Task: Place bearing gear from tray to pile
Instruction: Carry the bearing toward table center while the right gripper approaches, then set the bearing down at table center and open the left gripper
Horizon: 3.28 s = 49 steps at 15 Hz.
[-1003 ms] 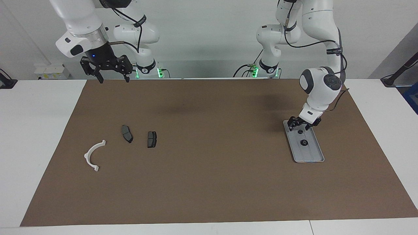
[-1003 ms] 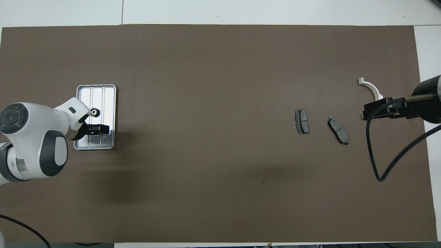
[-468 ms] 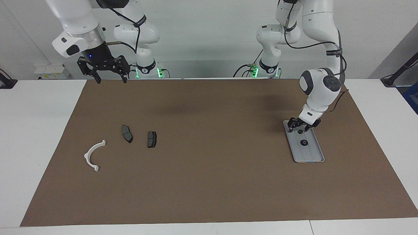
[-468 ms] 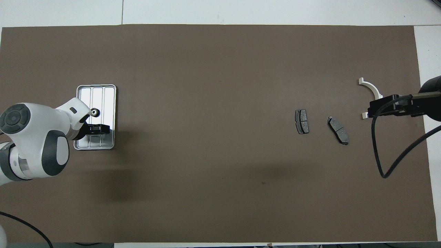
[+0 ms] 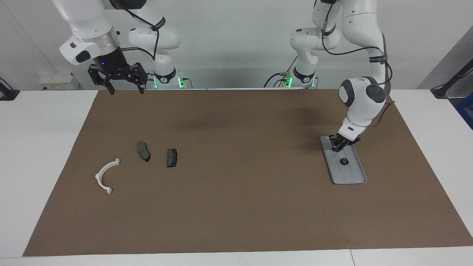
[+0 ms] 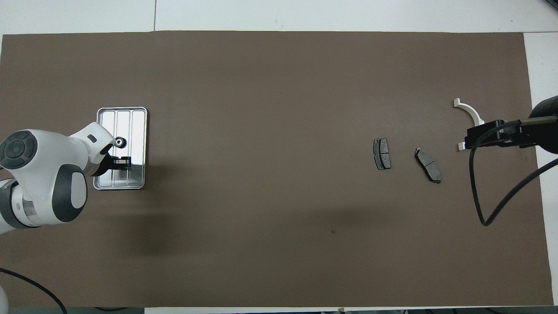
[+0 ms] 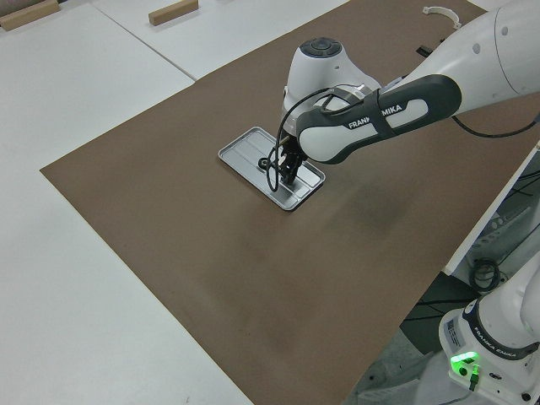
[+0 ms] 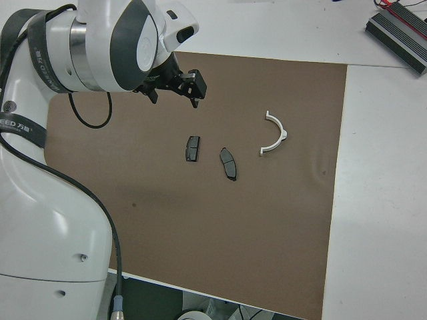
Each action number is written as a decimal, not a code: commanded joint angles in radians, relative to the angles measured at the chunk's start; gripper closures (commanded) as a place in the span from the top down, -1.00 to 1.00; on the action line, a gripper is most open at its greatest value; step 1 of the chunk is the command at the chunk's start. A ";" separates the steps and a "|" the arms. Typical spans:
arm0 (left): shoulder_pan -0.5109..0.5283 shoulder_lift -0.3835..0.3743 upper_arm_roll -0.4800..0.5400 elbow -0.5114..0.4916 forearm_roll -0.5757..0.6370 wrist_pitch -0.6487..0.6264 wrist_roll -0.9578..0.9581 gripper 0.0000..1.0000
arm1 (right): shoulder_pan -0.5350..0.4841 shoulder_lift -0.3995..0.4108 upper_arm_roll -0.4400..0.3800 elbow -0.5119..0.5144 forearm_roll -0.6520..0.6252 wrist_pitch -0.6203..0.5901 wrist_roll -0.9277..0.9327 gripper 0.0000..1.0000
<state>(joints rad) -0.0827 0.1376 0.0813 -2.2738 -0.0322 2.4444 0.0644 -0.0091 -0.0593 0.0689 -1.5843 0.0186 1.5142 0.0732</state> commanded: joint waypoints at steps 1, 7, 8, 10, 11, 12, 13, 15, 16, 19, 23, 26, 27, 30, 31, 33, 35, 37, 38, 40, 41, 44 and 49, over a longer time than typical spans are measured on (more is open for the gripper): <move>0.008 0.036 -0.002 0.089 0.006 -0.057 0.012 -1.00 | -0.017 -0.019 0.003 -0.020 0.023 0.015 -0.020 1.00; -0.060 0.017 -0.018 0.477 -0.057 -0.563 -0.097 -1.00 | -0.017 -0.019 0.003 -0.019 0.023 0.014 -0.020 1.00; -0.122 0.007 -0.023 0.490 -0.052 -0.587 -0.211 -1.00 | -0.017 -0.019 0.003 -0.019 0.023 0.014 -0.020 1.00; -0.265 0.005 -0.025 0.494 -0.029 -0.572 -0.433 -1.00 | -0.016 -0.019 0.003 -0.020 0.023 0.014 -0.020 1.00; -0.325 0.004 -0.026 0.485 -0.016 -0.550 -0.530 -1.00 | -0.015 -0.019 0.003 -0.019 0.023 0.015 -0.020 1.00; -0.380 0.001 -0.026 0.465 -0.014 -0.512 -0.602 -1.00 | -0.017 -0.019 0.003 -0.019 0.023 0.015 -0.020 1.00; -0.425 -0.013 -0.026 0.423 -0.014 -0.451 -0.661 -1.00 | -0.017 -0.019 0.003 -0.020 0.024 0.017 -0.018 1.00; -0.503 -0.044 -0.026 0.303 -0.014 -0.324 -0.730 -1.00 | -0.017 -0.022 0.003 -0.035 0.024 0.023 -0.015 1.00; -0.531 -0.046 -0.026 0.262 -0.014 -0.274 -0.761 -1.00 | -0.016 -0.022 0.003 -0.045 0.024 0.026 -0.013 1.00; -0.569 0.002 -0.026 0.237 -0.011 -0.211 -0.810 -1.00 | -0.011 -0.020 0.003 -0.141 0.021 0.134 -0.013 1.00; -0.604 0.121 -0.026 0.234 0.075 -0.081 -0.940 -1.00 | 0.001 0.004 0.003 -0.258 0.014 0.282 -0.009 1.00; -0.606 0.145 -0.026 0.232 0.081 -0.041 -0.951 -1.00 | 0.003 0.067 0.006 -0.299 0.012 0.383 -0.001 1.00; -0.606 0.146 -0.026 0.232 0.081 -0.041 -0.951 -1.00 | 0.017 0.103 0.006 -0.302 0.012 0.421 0.009 1.00; -0.605 0.146 -0.026 0.229 0.083 -0.039 -0.950 -1.00 | 0.050 0.196 0.005 -0.302 0.009 0.513 0.084 1.00; -0.605 0.146 -0.026 0.229 0.084 -0.039 -0.949 -1.00 | 0.066 0.220 0.005 -0.302 0.008 0.539 0.111 1.00; -0.605 0.152 -0.025 0.223 0.087 -0.030 -0.951 -1.00 | 0.092 0.263 0.005 -0.302 0.008 0.593 0.157 1.00; -0.605 0.163 -0.025 0.223 0.087 -0.016 -0.951 -1.00 | 0.115 0.303 0.005 -0.302 0.008 0.644 0.184 1.00; -0.605 0.163 -0.025 0.223 0.087 -0.016 -0.951 -1.00 | 0.144 0.322 0.005 -0.302 0.008 0.667 0.229 1.00; -0.606 0.163 -0.025 0.221 0.087 -0.016 -0.951 -1.00 | 0.158 0.325 0.005 -0.301 0.008 0.669 0.246 1.00; -0.605 0.163 -0.025 0.223 0.087 -0.015 -0.950 -0.15 | 0.170 0.325 0.005 -0.302 0.008 0.673 0.250 1.00; -0.605 0.163 -0.025 0.223 0.087 -0.015 -0.940 0.69 | 0.175 0.325 0.005 -0.301 0.008 0.673 0.253 1.00; -0.598 0.163 -0.025 0.235 0.087 -0.041 -0.940 1.00 | 0.198 0.325 0.005 -0.301 0.006 0.673 0.295 1.00; -0.450 0.042 -0.009 0.280 0.095 -0.221 -0.706 1.00 | 0.274 0.323 0.005 -0.299 -0.017 0.673 0.414 1.00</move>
<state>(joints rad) -0.6354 0.2755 0.0739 -2.0018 0.0441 2.3358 -0.7793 0.2267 0.2682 0.0734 -1.8843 0.0178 2.1782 0.4116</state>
